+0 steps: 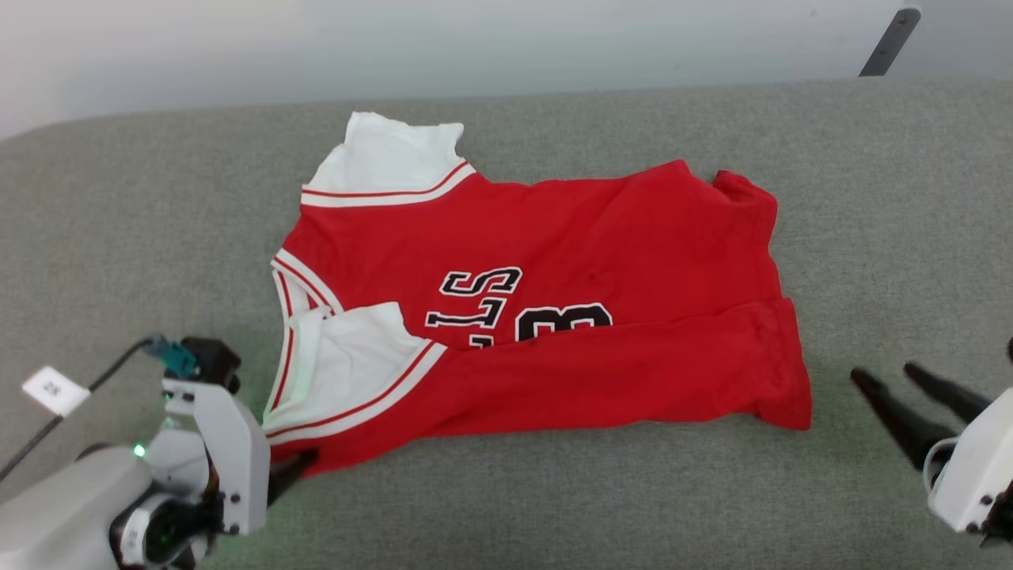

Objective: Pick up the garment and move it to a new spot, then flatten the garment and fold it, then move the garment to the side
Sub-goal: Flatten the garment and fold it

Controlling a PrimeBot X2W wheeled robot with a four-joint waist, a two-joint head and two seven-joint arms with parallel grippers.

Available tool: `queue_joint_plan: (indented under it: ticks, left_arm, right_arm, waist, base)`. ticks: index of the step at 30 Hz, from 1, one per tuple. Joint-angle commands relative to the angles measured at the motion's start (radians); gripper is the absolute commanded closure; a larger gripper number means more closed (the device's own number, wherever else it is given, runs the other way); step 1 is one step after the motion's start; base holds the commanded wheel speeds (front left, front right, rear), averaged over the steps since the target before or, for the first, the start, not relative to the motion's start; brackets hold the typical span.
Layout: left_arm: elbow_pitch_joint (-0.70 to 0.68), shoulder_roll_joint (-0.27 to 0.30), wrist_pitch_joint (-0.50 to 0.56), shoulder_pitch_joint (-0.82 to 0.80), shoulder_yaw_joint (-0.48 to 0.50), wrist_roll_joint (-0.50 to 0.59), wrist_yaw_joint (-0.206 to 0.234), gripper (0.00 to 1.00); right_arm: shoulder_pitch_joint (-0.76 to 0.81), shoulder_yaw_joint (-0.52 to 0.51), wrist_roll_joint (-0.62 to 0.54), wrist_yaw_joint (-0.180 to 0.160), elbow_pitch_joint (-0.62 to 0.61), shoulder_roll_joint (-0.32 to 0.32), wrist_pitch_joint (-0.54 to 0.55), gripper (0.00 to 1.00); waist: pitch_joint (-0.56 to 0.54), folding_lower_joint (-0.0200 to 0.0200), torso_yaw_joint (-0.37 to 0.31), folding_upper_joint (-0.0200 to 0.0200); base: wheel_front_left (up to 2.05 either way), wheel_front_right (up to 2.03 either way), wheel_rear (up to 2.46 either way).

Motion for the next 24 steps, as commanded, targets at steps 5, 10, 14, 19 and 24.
queue_joint_plan:
  ticks: [5, 10, 14, 19, 24]
  left_arm:
    - [0.063, -0.036, 0.002, -0.038, 0.007, 0.003, -0.055, 1.0]
    - [0.099, -0.053, -0.002, -0.073, 0.016, 0.016, -0.079, 1.0]
    - [0.114, -0.071, 0.001, -0.094, 0.016, 0.028, -0.089, 1.0]
    - [0.127, -0.094, -0.001, -0.111, 0.017, 0.033, -0.097, 1.0]
    - [0.142, -0.11, -0.007, -0.118, 0.017, 0.04, -0.102, 1.0]
  right_arm:
    - [0.031, 0.008, 0.011, -0.001, -0.046, 0.02, 0.139, 0.0]
    - [-0.02, -0.005, -0.02, -0.001, -0.05, 0.052, 0.216, 0.0]
    - [-0.07, -0.015, -0.062, -0.001, -0.002, 0.082, 0.254, 0.0]
    - [-0.134, -0.001, -0.116, -0.001, 0.081, 0.103, 0.298, 0.0]
    - [-0.177, 0.03, -0.141, -0.001, 0.188, 0.112, 0.321, 0.0]
  waist:
    - [0.019, 0.0, 0.002, 0.0]
    - [0.043, 0.0, 0.009, 0.0]
    - [0.063, 0.0, 0.023, 0.0]
    - [0.083, 0.0, 0.044, 0.0]
    - [0.094, 0.0, 0.061, 0.0]
  base:
    - [0.0, 0.0, 0.0]
    - [0.0, 0.0, 0.0]
    - [0.0, 0.0, 0.0]
    - [0.0, 0.0, 0.0]
    - [0.0, 0.0, 0.0]
